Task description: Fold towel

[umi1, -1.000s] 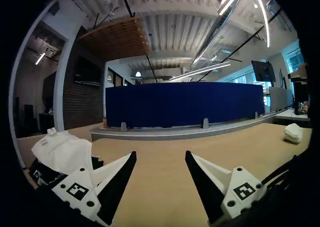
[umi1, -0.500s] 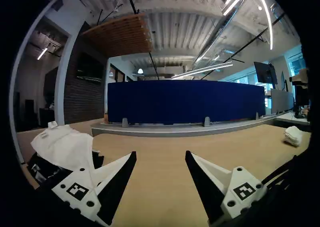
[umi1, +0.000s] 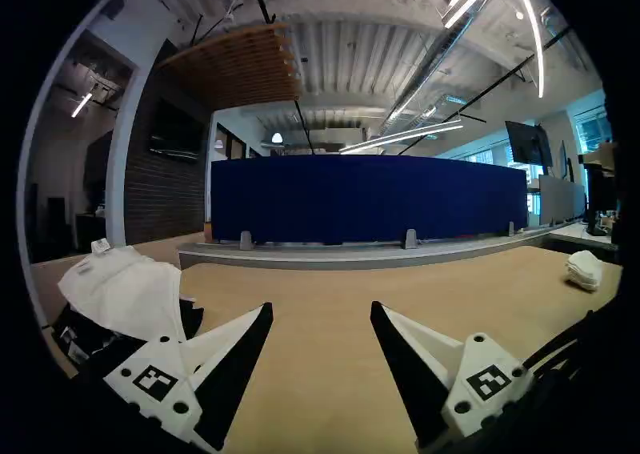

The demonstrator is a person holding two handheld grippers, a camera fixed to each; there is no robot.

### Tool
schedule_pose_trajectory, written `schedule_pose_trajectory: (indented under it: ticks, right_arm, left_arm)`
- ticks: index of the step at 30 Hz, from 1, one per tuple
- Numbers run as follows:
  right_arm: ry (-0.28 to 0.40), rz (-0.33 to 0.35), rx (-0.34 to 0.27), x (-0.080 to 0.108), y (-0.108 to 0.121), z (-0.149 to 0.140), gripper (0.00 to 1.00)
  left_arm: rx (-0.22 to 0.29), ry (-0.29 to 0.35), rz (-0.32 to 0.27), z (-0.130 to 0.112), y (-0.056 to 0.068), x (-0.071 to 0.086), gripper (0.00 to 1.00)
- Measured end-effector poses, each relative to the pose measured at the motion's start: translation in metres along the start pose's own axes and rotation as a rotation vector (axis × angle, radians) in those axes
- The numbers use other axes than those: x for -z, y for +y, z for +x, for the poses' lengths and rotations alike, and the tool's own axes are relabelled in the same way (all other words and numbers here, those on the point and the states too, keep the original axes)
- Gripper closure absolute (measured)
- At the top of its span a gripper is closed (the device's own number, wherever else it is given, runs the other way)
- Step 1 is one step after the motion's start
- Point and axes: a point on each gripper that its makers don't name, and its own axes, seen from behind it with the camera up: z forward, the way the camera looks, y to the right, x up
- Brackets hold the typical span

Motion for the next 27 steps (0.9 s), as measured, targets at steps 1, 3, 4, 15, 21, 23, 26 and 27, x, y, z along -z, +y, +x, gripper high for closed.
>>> schedule_pose_trajectory:
  ticks: [1,3,4,15,21,23,26,27]
  right_arm:
    - [0.002,-0.003,0.0,0.0,0.003,-0.004,0.0]
    - [0.004,-0.009,-0.002,0.0,0.008,-0.011,0.0]
    - [0.004,-0.014,-0.002,-0.001,0.012,-0.017,0.0]
    - [-0.029,-0.057,-0.04,0.0,0.035,-0.089,0.0]
    - [-0.036,-0.078,-0.055,0.0,0.043,-0.115,0.0]
    - [-0.037,-0.085,-0.062,-0.001,0.046,-0.122,0.0]
    - [-0.032,-0.089,-0.078,-0.002,0.047,-0.128,0.0]
    - [-0.032,-0.089,-0.083,-0.002,0.048,-0.13,0.0]
  left_arm:
    - [0.0,0.0,0.0,0.0,0.0,0.0,0.1]
    - [0.0,0.0,0.0,0.0,0.0,0.0,0.1]
    - [0.0,0.0,0.0,0.0,0.0,0.0,0.1]
    - [-0.001,0.0,0.0,0.0,0.0,0.0,0.1]
    - [-0.001,0.0,0.0,0.0,0.0,0.0,0.1]
    - [-0.001,0.0,0.0,0.0,0.0,0.0,0.1]
    - [-0.001,0.0,0.0,0.0,0.0,0.0,0.1]
    - [-0.001,0.0,0.0,0.0,0.0,0.0,0.1]
